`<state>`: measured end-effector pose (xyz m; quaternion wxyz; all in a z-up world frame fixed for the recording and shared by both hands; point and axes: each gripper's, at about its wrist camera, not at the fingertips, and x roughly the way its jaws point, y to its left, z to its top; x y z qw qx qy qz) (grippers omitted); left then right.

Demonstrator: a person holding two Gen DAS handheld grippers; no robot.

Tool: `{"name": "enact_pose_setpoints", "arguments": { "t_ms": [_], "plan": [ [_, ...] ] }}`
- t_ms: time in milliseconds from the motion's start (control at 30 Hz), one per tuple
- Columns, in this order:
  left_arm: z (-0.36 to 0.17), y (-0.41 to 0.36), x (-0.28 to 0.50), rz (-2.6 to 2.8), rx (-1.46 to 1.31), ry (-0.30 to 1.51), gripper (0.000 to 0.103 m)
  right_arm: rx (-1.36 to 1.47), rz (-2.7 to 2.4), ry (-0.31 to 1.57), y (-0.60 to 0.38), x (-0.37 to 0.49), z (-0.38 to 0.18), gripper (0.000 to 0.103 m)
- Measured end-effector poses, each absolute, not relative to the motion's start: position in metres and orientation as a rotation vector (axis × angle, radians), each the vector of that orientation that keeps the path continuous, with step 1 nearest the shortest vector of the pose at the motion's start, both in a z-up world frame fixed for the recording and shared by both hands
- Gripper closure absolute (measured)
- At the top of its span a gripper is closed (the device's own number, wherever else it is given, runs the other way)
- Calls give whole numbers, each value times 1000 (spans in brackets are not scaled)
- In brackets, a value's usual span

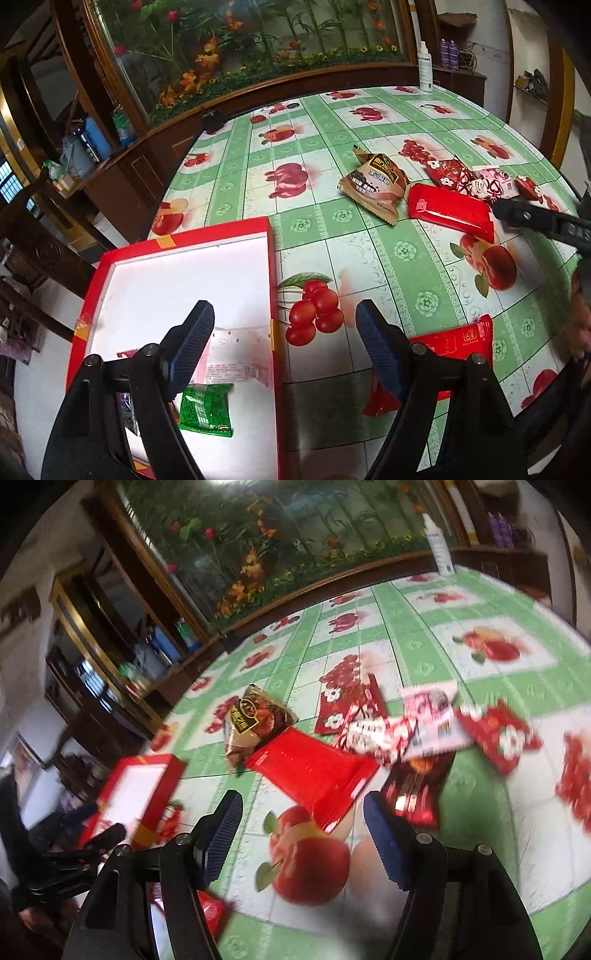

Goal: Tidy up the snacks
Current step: 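Reach back to the table and grasp red rectangular packet with right tool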

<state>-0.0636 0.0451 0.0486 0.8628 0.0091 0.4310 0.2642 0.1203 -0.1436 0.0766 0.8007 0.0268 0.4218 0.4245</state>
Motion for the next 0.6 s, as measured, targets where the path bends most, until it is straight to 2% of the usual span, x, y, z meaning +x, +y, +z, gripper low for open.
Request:
{"name": "enact_pose_setpoints", "arguments": {
  "t_ms": [67,133,300,400,500,600],
  "plan": [
    [49,48,-66,554,12,906,24,-11,919,904,-129,126,79,31],
    [48,51,-69,560,6,905,24,-92,937,929,-110,131,79,23],
    [47,58,-76,567,-24,912,24,-243,1010,878,-63,133,86,22],
    [47,57,-79,541,-38,922,24,-384,973,913,-37,138,73,20],
    [47,55,-83,527,-26,922,24,-452,948,1008,-28,145,50,20],
    [46,52,-87,504,-10,924,24,-498,895,955,-43,133,47,23]
  ]
}}
